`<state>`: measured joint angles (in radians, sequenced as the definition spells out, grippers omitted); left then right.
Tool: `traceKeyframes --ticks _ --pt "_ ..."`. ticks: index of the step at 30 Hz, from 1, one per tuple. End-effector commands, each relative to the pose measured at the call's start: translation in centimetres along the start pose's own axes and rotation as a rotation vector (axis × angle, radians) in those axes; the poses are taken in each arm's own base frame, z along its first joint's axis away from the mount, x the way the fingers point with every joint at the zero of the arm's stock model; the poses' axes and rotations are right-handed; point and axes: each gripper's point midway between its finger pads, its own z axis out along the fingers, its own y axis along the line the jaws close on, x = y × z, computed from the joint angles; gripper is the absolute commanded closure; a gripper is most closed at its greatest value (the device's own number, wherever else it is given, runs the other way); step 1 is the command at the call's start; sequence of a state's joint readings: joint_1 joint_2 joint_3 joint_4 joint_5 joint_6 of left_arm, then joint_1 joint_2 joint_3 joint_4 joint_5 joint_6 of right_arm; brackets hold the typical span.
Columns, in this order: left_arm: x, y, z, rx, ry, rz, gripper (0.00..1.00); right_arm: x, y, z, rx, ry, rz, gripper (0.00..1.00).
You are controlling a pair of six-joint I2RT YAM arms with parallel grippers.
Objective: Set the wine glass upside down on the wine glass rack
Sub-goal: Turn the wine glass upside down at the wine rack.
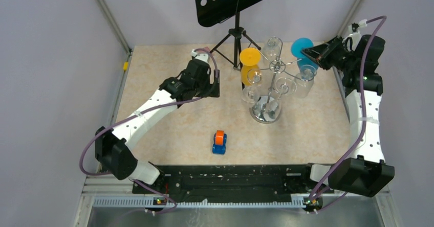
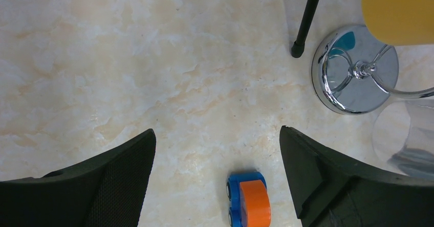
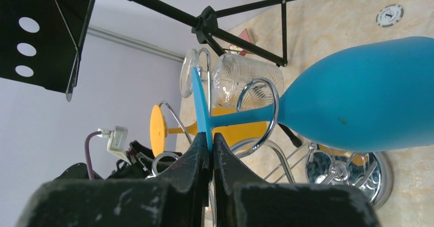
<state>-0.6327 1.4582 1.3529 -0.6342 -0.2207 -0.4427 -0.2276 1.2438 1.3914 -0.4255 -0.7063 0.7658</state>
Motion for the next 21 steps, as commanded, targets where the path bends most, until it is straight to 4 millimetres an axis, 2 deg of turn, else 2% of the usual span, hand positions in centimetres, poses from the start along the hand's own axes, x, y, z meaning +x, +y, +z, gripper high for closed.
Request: traceKeyframes --ticks 1,8,21 --pt "-2.3 -1.3 -0.6 0.056 -0.057 -0.015 0.07 -3.1 2.1 -0.2 -0.047 -0.087 -0.097 1.0" --pt "-2.1 -1.3 -0.6 0.059 -0.053 -0.028 0.07 -3.4 2.1 0.7 -0.069 -0.056 -0.082 1.0" --pt "-2.0 -1.5 -0.4 0.065 -0.047 -0.027 0.08 -2.2 2.0 0.7 -0.088 0.011 -0.065 0.98"
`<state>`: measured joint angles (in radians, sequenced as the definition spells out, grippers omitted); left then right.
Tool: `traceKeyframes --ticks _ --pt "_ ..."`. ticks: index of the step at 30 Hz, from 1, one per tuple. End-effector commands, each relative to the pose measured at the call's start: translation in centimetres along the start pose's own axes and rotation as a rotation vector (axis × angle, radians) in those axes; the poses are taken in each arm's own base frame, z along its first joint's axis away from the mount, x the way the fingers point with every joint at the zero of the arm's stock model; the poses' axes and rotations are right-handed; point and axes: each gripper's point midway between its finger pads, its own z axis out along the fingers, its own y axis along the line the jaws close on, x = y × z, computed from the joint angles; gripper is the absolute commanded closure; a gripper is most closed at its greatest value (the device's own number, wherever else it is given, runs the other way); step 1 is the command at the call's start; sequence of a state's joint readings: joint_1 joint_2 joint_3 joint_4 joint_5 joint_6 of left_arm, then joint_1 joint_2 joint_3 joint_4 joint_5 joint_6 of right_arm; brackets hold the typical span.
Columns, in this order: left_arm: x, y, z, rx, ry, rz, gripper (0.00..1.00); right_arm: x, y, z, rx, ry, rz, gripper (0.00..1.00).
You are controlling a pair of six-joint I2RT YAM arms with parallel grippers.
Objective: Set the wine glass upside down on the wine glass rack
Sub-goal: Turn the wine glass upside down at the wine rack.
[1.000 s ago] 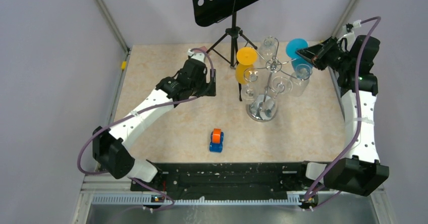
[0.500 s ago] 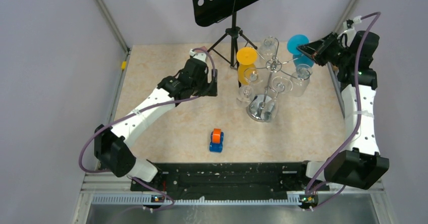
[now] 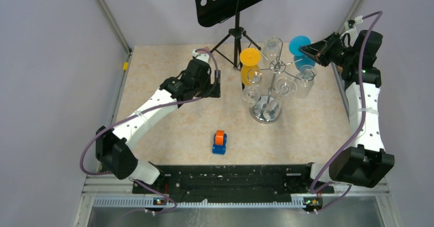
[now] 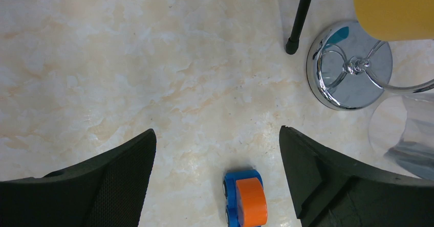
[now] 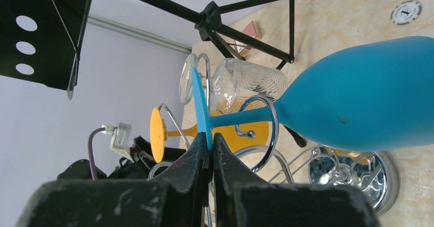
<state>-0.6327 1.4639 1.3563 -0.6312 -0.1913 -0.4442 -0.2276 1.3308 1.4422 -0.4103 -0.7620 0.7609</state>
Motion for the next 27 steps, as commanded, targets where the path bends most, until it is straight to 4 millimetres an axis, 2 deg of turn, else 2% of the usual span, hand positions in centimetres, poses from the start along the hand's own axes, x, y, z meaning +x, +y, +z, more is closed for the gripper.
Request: traceKeyframes --ticks 1,4,7,8,10,12,20,21,22,24,27 --pt "-2.1 -1.0 -0.4 0.039 -0.057 -0.024 0.08 -1.5 2.3 -0.9 -0.054 -0.034 -0.08 0.97" --pt "-2.0 -0.9 -0.4 0.035 -0.056 -0.026 0.08 -1.5 1.9 -1.0 -0.033 -0.03 -0.094 0.93" --pt "-1.9 -0.9 -0.3 0.037 -0.053 -0.028 0.08 -1.6 1.8 -1.3 -0.005 -0.029 -0.12 0.85" --pt "-1.9 -1.0 -0.4 0.038 -0.053 -0.026 0.08 -1.6 1.8 -1.4 0.002 -0.029 -0.13 0.8" --pt "-2.0 -1.1 -0.4 0.047 -0.055 -0.025 0.08 -1.7 1.6 -1.6 0.022 -0.032 -0.146 0.65" --pt "-2.2 -1.3 -0.6 0.057 -0.063 -0.024 0.08 -1.8 1.5 -1.8 0.04 -0.033 -0.162 0.56" --pt "-3.0 -1.8 -1.1 0.088 -0.102 -0.032 0.08 -2.8 2.0 -2.8 0.101 -0.058 -0.21 0.37" --pt "-3.0 -1.8 -1.1 0.091 -0.104 -0.029 0.08 -3.0 2.3 -3.0 0.106 -0.066 -0.214 0.32" --pt "-3.0 -1.8 -1.1 0.093 -0.106 -0.026 0.08 -3.2 2.4 -3.2 0.115 -0.076 -0.223 0.22" --pt "-3.0 -1.7 -1.1 0.092 -0.11 -0.031 0.08 -3.6 2.6 -3.5 0.13 -0.094 -0.239 0.14" --pt "-3.2 -1.9 -1.3 0.103 -0.125 -0.045 0.07 -3.8 2.6 -4.0 0.152 -0.112 -0.268 0.13"
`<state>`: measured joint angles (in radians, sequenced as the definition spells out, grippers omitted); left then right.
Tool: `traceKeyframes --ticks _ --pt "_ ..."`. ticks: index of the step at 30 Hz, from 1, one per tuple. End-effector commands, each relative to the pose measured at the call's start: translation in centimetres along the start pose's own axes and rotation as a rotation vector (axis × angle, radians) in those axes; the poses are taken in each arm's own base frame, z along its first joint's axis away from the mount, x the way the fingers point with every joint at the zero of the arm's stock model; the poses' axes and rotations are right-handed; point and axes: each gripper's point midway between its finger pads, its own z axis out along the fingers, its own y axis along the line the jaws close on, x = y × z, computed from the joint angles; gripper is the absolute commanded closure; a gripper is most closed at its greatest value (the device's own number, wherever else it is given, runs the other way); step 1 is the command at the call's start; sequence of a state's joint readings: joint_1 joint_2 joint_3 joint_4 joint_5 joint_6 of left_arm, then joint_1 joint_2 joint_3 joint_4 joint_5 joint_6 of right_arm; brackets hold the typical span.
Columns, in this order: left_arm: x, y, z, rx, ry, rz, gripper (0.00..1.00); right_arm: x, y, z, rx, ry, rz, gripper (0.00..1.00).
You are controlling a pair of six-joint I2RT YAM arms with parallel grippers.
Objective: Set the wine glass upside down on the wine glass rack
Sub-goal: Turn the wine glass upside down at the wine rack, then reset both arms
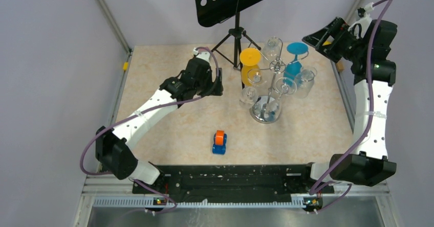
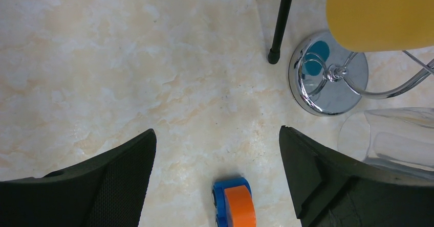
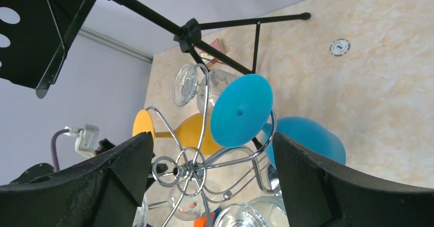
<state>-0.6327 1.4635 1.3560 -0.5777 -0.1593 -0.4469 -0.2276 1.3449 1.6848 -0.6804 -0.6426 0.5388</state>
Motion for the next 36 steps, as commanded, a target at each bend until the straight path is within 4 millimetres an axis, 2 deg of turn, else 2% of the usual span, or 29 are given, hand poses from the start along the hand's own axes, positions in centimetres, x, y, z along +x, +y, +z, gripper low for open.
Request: traceKeyframes --ticks 1,5,10,13,17,20,22,27,31,36 --pt "-2.3 -0.9 -1.3 0.056 -0.097 -0.035 0.07 -1.8 0.1 -1.4 0.048 -0.069 -0.076 0.13" --pt "-2.6 -1.2 -1.4 0.082 -0.114 -0.046 0.07 -2.1 0.0 -1.5 0.062 -0.088 -0.092 0.12" --pt "-2.9 -0.5 -1.1 0.086 -0.13 -0.083 0.06 -3.4 -0.6 -2.1 0.119 -0.161 -0.139 0.06" --pt "-3.0 0.4 -1.0 0.081 -0.143 -0.109 0.05 -4.5 -2.8 -2.7 0.241 -0.232 -0.178 0.02" --pt "-2.9 2.5 -1.0 0.043 -0.164 -0.146 0.04 -5.2 -5.2 -3.8 0.361 -0.314 -0.233 0.01" --pt "-2.8 4.0 -1.2 0.008 -0.18 -0.153 0.04 -4.6 -7.9 -4.1 0.471 -0.333 -0.224 0.01" --pt "-2.9 5.0 -1.7 -0.015 -0.196 -0.152 0.03 -3.9 -9.6 -4.3 0.522 -0.358 -0.205 0.01" --pt "-2.3 7.1 -2.1 -0.074 -0.218 -0.142 0.02 0.3 -15.8 -4.9 0.655 -0.498 -0.085 0.01" --pt "-1.9 8.9 -2.4 -0.148 -0.235 -0.148 0.02 4.0 -19.3 -5.1 0.688 -0.554 -0.108 0.02" --pt "-1.2 10.8 -2.4 -0.211 -0.258 -0.132 0.02 8.2 -23.6 -6.3 0.811 -0.557 -0.136 0.02"
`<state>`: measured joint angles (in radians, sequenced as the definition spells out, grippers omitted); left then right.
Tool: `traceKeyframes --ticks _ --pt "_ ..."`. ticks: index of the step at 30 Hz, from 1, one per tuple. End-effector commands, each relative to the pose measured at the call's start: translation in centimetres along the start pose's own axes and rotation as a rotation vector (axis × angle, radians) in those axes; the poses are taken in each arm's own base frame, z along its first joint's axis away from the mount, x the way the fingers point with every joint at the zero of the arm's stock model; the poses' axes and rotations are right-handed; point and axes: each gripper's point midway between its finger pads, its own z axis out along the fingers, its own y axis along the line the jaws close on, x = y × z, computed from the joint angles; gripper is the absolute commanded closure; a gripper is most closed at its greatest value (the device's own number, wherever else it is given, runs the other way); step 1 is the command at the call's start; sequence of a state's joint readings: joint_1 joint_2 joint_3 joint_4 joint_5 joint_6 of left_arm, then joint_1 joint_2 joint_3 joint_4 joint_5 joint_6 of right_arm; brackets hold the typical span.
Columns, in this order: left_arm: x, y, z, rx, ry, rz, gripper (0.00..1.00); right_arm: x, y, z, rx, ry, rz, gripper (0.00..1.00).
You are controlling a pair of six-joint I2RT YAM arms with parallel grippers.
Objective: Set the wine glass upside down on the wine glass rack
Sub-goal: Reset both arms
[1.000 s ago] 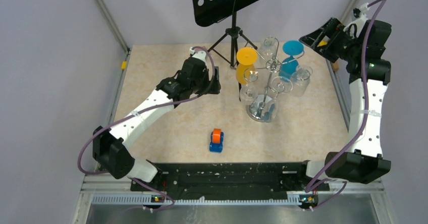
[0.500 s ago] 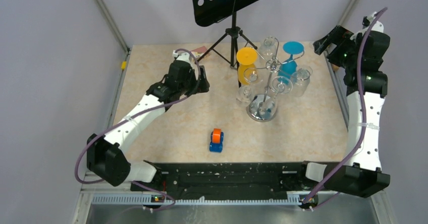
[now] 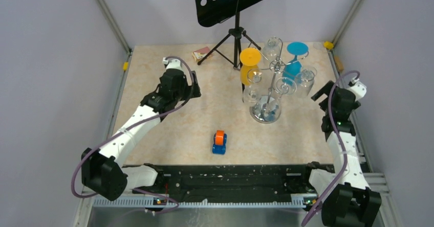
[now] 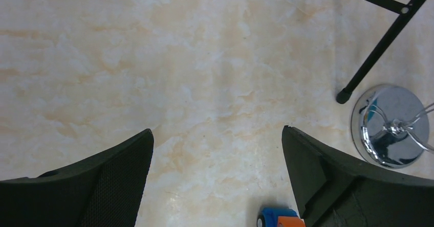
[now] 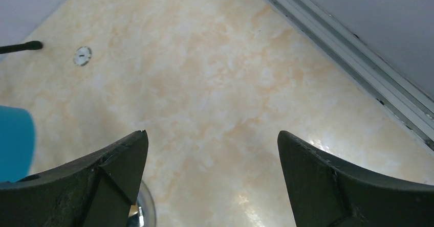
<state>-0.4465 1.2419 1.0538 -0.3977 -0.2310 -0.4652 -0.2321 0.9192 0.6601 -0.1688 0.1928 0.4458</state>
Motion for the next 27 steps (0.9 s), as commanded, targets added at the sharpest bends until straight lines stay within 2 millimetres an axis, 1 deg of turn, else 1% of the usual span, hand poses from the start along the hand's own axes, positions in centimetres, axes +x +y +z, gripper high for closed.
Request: traceKeyframes --ticks 1,2,4,6,10,11,13,16,19,23,25,27 --pt "-1.5 1.6 -0.3 -0.044 -0.101 0.015 0.02 -3.1 -2.1 -0.1 0.069 -0.232 0.005 0.01" --pt "-1.5 1.8 -0.2 -0.05 -0.107 0.022 0.02 -2.1 -3.0 0.1 0.104 -0.225 -0.001 0.01" --pt "-1.2 2.6 0.2 -0.071 -0.112 0.024 0.02 -0.5 -3.9 0.4 0.117 -0.208 -0.028 0.01" --pt "-0.7 3.5 0.7 -0.094 -0.109 0.032 0.02 0.9 -3.8 0.6 0.08 -0.198 -0.038 0.01" --pt "0.4 5.7 1.7 -0.144 -0.102 0.039 0.02 3.3 -2.7 0.8 -0.033 -0.185 -0.05 0.01" --pt "0.9 6.4 2.0 -0.152 -0.097 0.036 0.02 3.6 -2.5 0.8 -0.058 -0.194 -0.066 0.01" --pt "1.3 7.3 2.5 -0.156 -0.107 0.02 0.02 4.3 -2.5 0.9 -0.085 -0.213 -0.09 0.01" --pt "2.4 9.1 3.0 -0.171 -0.136 0.029 0.01 4.5 -2.6 0.9 -0.103 -0.26 -0.139 0.01" --pt "2.3 11.3 2.8 -0.247 -0.22 0.053 0.01 4.5 -1.9 1.0 -0.128 -0.279 -0.192 0.01" --pt "2.5 14.0 2.2 -0.347 -0.299 0.146 0.01 5.9 -0.6 1.5 -0.178 -0.259 -0.208 0.01" --pt "3.5 15.3 2.3 -0.387 -0.308 0.182 0.01 6.6 -0.4 1.7 -0.184 -0.261 -0.2 0.01" --pt "4.9 16.6 2.9 -0.429 -0.285 0.191 0.02 6.9 -0.1 2.0 -0.19 -0.265 -0.204 0.01"
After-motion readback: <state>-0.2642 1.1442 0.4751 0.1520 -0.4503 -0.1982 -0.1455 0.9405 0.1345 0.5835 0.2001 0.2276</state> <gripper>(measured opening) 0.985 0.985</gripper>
